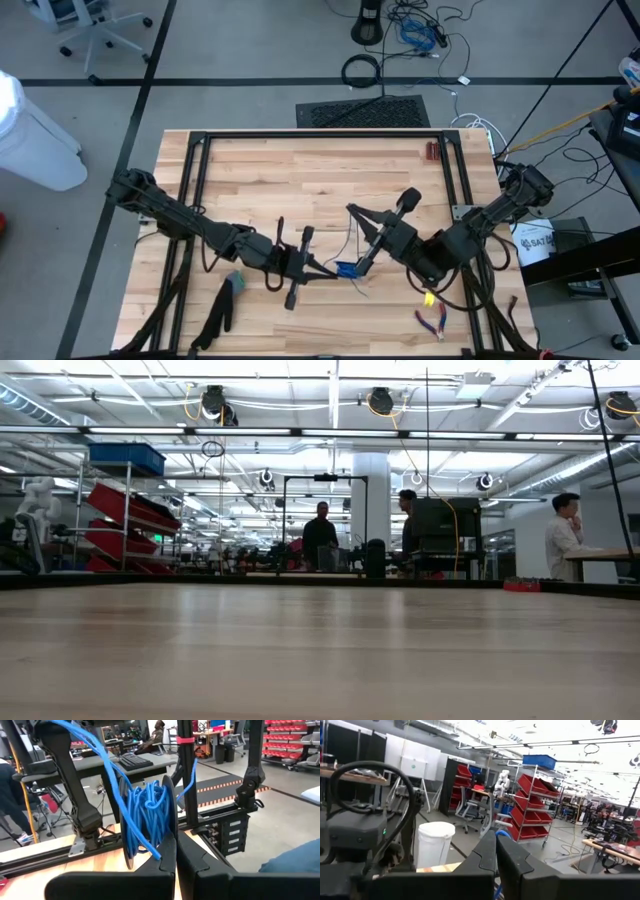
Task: Coil cords
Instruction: Coil the blue wire onto the black spool
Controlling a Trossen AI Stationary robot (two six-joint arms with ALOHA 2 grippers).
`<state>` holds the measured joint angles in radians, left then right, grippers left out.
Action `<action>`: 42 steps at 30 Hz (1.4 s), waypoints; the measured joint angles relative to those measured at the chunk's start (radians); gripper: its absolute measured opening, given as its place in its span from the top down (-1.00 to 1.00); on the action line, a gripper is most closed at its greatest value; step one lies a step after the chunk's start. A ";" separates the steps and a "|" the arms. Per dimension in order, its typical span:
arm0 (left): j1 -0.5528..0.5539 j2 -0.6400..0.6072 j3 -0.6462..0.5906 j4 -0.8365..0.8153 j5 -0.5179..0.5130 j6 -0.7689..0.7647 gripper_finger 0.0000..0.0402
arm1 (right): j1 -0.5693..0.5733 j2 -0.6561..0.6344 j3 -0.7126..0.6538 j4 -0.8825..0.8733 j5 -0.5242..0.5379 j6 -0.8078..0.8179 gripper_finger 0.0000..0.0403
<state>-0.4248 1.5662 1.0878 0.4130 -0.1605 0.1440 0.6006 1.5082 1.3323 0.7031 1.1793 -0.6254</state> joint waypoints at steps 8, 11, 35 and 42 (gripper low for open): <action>0.001 0.000 0.000 0.027 -0.041 0.002 1.00 | -0.004 0.000 0.000 0.080 -0.004 -0.078 1.00; 0.006 0.000 0.000 0.027 -0.083 -0.006 1.00 | -0.004 -0.001 0.000 0.066 -0.005 -0.073 1.00; 0.008 0.002 -0.001 0.136 -0.269 -0.012 1.00 | 0.010 0.033 0.000 -0.250 -0.119 0.269 1.00; 0.012 0.001 -0.001 0.149 -0.288 -0.033 1.00 | 0.010 0.033 0.000 -0.340 -0.168 0.337 1.00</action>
<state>-0.4126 1.5675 1.0866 0.5616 -0.4481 0.1107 0.6106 1.5414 1.3323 0.3631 1.0111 -0.2887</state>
